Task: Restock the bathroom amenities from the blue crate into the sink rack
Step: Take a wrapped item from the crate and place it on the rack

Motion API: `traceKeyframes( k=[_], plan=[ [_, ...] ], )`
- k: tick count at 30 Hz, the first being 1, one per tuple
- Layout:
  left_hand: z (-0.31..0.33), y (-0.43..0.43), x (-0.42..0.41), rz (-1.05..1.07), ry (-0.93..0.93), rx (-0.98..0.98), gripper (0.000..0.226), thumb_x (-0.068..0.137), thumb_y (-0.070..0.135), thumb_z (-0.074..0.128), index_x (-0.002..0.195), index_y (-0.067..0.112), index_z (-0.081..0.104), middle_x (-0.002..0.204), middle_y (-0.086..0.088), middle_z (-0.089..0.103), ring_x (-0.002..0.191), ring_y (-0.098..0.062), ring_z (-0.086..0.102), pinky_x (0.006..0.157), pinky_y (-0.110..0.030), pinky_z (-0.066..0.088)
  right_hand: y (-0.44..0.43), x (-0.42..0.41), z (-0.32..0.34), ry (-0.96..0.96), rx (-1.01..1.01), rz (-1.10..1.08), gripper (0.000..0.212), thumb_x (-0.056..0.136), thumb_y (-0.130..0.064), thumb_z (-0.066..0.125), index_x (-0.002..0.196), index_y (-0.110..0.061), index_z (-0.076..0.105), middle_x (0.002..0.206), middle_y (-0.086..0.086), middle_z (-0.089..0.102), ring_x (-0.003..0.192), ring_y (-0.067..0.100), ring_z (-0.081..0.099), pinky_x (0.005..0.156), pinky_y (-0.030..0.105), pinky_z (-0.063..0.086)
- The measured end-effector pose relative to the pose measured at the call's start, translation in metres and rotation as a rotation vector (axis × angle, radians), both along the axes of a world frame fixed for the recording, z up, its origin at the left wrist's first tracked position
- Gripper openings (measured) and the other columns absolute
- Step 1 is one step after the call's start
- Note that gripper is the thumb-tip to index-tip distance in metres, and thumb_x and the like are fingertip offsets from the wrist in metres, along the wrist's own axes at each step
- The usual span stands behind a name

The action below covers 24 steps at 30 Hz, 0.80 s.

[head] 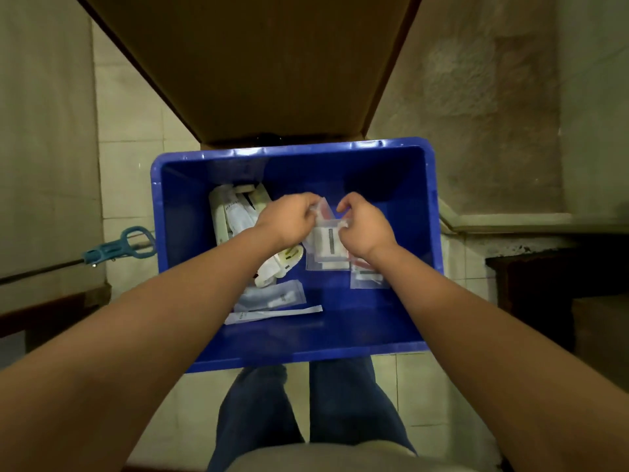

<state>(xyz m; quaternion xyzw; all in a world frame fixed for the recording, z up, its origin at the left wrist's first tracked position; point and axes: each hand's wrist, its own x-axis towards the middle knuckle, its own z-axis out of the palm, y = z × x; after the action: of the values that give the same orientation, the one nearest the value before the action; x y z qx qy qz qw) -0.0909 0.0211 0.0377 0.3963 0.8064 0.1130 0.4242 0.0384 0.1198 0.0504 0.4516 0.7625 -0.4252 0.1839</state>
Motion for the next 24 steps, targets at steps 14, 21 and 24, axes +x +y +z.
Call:
traceKeyframes(
  k=[14, 21, 24],
  plan=[
    [0.126, -0.046, 0.041, -0.066, -0.008, 0.208, 0.012, 0.091, 0.029, 0.061, 0.101, 0.027, 0.054, 0.091, 0.006, 0.061, 0.084, -0.016, 0.060, 0.074, -0.037, 0.050, -0.054, 0.040, 0.125, 0.260, 0.234, -0.198, 0.040, 0.083, -0.007, 0.065, 0.115, -0.025, 0.049, 0.099, -0.003, 0.057, 0.083, 0.015, 0.059, 0.078, 0.040, 0.055],
    [0.179, -0.065, 0.052, 0.114, 0.019, 0.247, 0.011, 0.092, 0.027, 0.057, 0.096, 0.024, 0.047, 0.087, -0.001, 0.062, 0.075, -0.018, 0.062, 0.070, -0.039, 0.052, -0.080, 0.062, 0.176, 0.212, 0.282, -0.273, 0.060, 0.088, -0.021, 0.064, 0.142, -0.016, 0.039, 0.136, 0.006, 0.047, 0.115, 0.023, 0.055, 0.092, 0.037, 0.050],
    [0.199, -0.072, 0.057, 0.184, -0.028, 0.252, 0.021, 0.090, 0.019, 0.058, 0.103, 0.021, 0.042, 0.088, -0.002, 0.057, 0.073, -0.017, 0.059, 0.067, -0.038, 0.050, -0.092, 0.071, 0.196, 0.204, 0.244, -0.347, 0.064, 0.088, -0.024, 0.064, 0.143, -0.011, 0.034, 0.139, 0.010, 0.047, 0.118, 0.027, 0.054, 0.094, 0.039, 0.048]
  ],
)
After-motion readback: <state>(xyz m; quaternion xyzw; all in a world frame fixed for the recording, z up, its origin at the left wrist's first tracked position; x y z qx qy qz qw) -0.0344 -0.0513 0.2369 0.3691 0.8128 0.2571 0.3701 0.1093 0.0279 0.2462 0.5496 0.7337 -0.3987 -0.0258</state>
